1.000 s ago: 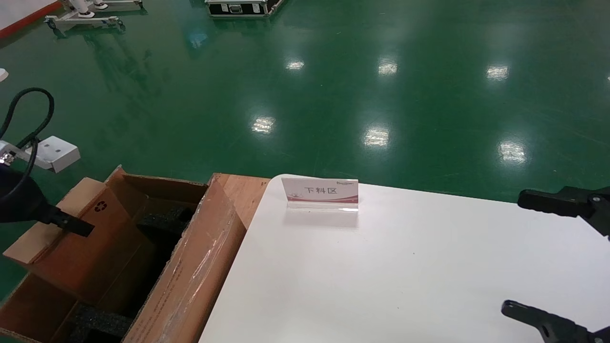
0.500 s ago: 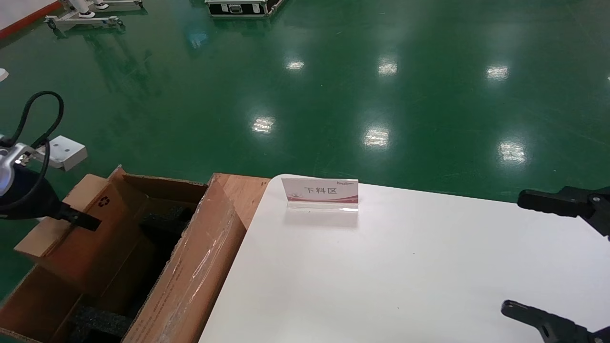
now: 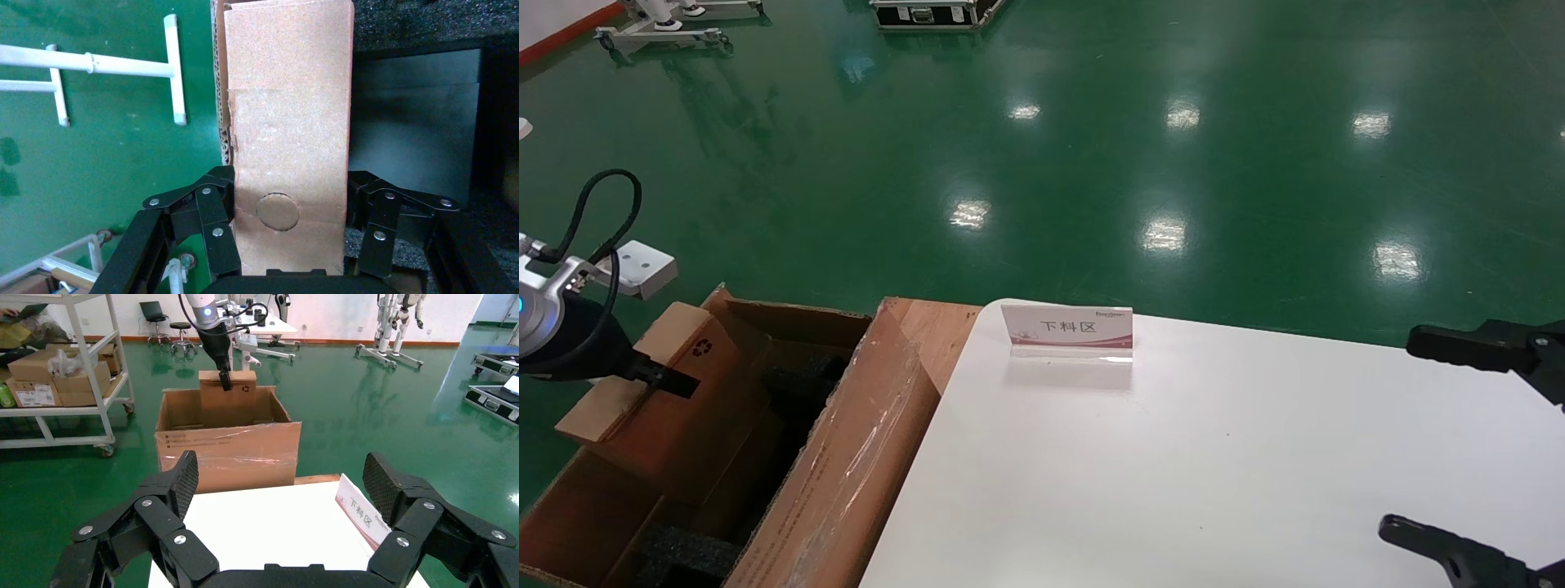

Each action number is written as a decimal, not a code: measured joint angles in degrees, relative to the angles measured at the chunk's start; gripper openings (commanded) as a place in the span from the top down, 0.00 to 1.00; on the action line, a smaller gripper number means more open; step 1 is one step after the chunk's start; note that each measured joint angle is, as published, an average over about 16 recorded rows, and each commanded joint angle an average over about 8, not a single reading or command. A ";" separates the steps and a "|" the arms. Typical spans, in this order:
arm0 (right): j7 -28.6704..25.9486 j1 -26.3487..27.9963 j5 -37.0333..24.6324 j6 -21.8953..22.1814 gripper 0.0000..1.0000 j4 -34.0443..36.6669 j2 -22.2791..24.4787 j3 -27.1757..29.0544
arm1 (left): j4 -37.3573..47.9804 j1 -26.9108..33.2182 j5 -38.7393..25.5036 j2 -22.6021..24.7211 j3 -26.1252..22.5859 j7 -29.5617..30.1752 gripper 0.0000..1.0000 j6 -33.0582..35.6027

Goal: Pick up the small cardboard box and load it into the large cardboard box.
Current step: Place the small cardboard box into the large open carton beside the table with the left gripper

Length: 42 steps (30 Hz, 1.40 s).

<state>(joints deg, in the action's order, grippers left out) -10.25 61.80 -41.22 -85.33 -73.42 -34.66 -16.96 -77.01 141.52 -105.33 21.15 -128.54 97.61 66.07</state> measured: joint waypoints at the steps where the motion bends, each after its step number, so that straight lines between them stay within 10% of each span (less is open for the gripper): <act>1: 0.00 0.00 0.00 0.00 0.00 0.00 0.00 0.00 | 0.01 -0.16 -0.10 -0.07 -0.07 0.12 1.00 -0.14; 27: 0.04 0.02 0.06 0.04 0.00 0.00 0.03 -0.08 | 0.33 -5.15 -0.14 -1.00 -1.98 3.66 1.00 -3.09; 36: 0.05 0.01 0.08 0.05 0.00 0.01 0.04 -0.10 | 0.35 -5.68 0.06 -1.32 -2.18 4.16 0.01 -3.24; 42: 0.06 0.01 0.09 0.06 0.00 0.02 0.05 -0.10 | 0.35 -5.72 0.05 -1.38 -2.19 4.23 0.00 -3.24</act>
<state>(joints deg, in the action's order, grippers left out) -10.19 61.81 -41.13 -85.27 -73.40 -34.61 -17.06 -76.66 135.80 -105.28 19.77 -130.72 101.85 62.83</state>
